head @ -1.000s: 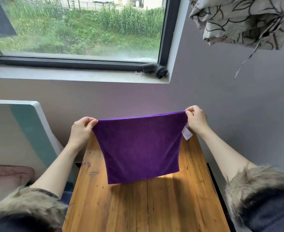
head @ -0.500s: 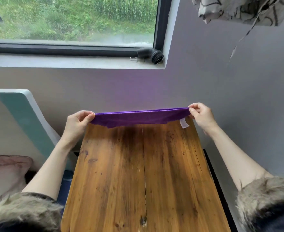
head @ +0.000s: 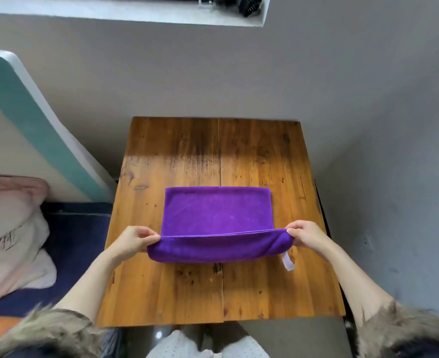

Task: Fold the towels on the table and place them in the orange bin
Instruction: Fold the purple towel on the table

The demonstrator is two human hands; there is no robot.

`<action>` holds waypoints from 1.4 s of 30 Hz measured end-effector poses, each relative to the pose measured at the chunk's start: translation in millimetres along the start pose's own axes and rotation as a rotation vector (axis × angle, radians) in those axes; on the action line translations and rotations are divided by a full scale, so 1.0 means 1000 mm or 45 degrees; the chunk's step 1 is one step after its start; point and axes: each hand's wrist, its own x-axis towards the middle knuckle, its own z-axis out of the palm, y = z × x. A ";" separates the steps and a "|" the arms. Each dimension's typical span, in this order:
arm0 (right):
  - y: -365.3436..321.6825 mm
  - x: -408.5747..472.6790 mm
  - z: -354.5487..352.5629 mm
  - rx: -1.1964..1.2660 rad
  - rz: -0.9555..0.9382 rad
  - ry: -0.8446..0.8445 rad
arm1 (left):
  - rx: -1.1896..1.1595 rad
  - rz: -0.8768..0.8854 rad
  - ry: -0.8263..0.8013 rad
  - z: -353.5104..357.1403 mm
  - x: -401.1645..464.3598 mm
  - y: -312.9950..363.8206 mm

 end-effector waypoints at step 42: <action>-0.019 0.168 0.042 0.493 0.024 0.365 | -0.250 -0.060 0.571 0.013 0.180 0.014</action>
